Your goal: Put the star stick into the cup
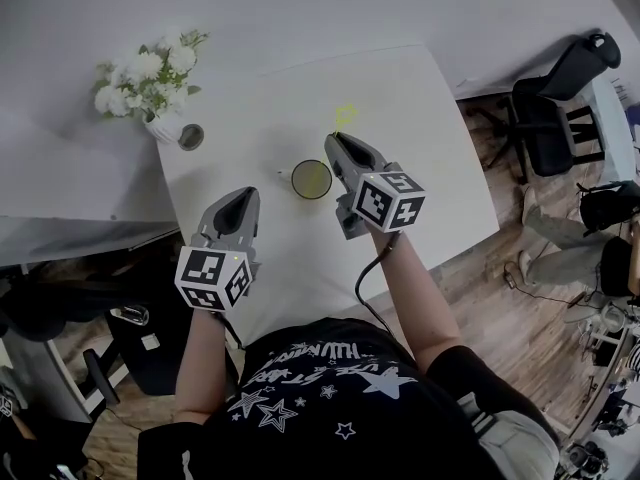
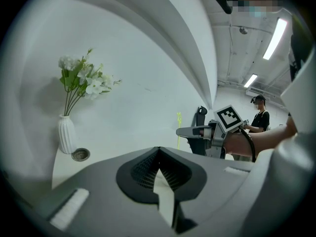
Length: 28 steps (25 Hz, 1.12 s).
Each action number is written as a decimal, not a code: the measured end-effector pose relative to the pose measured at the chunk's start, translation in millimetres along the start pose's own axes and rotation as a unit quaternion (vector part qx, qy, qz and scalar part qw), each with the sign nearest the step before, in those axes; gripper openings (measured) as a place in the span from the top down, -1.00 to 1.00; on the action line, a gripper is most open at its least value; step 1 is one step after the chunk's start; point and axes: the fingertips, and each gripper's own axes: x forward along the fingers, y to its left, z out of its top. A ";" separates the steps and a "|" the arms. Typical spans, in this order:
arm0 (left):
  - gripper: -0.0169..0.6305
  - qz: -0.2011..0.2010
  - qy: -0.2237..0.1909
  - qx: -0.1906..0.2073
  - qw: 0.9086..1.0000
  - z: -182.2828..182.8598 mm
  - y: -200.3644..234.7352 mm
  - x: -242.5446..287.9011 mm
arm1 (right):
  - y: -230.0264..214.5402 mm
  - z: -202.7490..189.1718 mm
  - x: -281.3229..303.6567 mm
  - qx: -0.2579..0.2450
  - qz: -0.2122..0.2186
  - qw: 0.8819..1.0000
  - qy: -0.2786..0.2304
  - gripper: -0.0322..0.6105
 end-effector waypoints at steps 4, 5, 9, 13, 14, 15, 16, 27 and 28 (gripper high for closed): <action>0.94 0.007 0.000 0.006 1.000 -2.4 -2.0 -3.0 | -0.7 -5.2 -7.4 0.004 0.003 1.000 -0.003 0.70; 0.94 0.009 -0.001 0.007 1.000 -2.5 -3.4 -4.3 | -0.5 -5.9 -10.5 0.006 0.004 1.000 -0.005 0.70; 0.94 0.014 -0.005 0.015 1.000 -2.9 -15.6 -15.4 | 5.2 -11.4 -28.8 0.012 0.012 1.000 -0.011 0.70; 0.94 0.016 -0.014 0.024 1.000 0.9 -28.5 -25.9 | 14.0 -14.6 -47.8 0.012 0.019 1.000 -0.013 0.70; 0.94 0.017 -0.017 0.026 0.999 2.8 -31.4 -28.1 | 16.3 -13.6 -52.2 0.010 0.022 1.000 -0.015 0.70; 0.94 0.018 -0.020 0.028 0.999 4.5 -35.1 -30.7 | 18.8 -12.5 -57.5 0.009 0.025 0.999 -0.017 0.70; 0.94 0.018 -0.023 0.030 0.999 5.7 -39.6 -34.0 | 21.4 -11.7 -63.6 0.007 0.029 0.999 -0.019 0.70; 0.94 0.023 -0.047 0.045 0.998 3.8 -92.8 -76.8 | 49.1 -16.3 -133.5 -0.002 0.057 0.998 -0.029 0.85; 0.94 0.022 -0.048 0.045 0.998 2.2 -98.4 -80.7 | 51.3 -18.0 -140.8 -0.003 0.060 0.998 -0.029 0.85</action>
